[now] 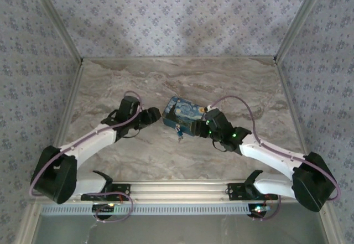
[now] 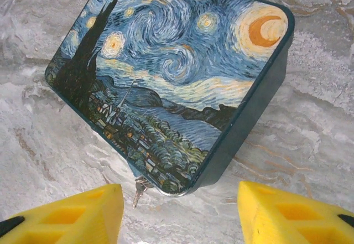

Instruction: Unlock the padlock with the key

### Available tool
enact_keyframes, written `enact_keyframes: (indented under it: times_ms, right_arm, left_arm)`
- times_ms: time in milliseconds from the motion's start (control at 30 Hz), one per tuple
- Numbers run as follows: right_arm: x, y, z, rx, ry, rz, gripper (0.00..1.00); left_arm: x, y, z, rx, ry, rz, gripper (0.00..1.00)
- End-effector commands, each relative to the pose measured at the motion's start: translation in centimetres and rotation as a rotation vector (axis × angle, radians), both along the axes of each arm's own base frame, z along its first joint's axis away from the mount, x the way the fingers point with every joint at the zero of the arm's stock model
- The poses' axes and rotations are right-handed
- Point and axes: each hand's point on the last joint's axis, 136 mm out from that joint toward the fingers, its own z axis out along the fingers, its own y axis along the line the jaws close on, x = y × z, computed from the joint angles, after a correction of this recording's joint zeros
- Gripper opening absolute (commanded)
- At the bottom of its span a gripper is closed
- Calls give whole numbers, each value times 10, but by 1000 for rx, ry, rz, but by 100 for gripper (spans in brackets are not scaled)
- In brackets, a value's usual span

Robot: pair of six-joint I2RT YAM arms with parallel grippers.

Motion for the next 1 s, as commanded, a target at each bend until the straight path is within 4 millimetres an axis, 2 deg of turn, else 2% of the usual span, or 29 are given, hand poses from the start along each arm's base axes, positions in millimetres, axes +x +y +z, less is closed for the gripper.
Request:
enact_keyframes:
  times_ms: [0, 100, 200, 367, 500, 600, 800, 967]
  right_arm:
    - [1, -10, -4, 20, 17, -52, 60]
    - [2, -15, -5, 48, 22, -79, 61]
    - [5, -21, -4, 68, 21, -105, 62]
    - [13, -35, -7, 101, 54, -152, 63]
    - [26, -42, -8, 151, 74, -191, 62]
    - [37, -40, -10, 175, 93, -192, 62]
    - [63, -22, -12, 207, 126, -170, 61]
    - [84, -5, -13, 232, 145, -142, 59]
  left_arm:
    - [28, -3, 12, 17, -48, -16, 66]
    - [50, -16, 11, -5, -50, -36, 66]
    - [66, -30, 2, -13, -31, -73, 65]
    - [77, -48, -12, -64, 8, -109, 64]
    - [70, -63, -12, -120, 14, -134, 63]
    - [58, -73, -14, -151, 16, -148, 63]
    - [36, -85, -20, -177, 29, -156, 63]
    - [30, -80, -18, -173, 18, -133, 63]
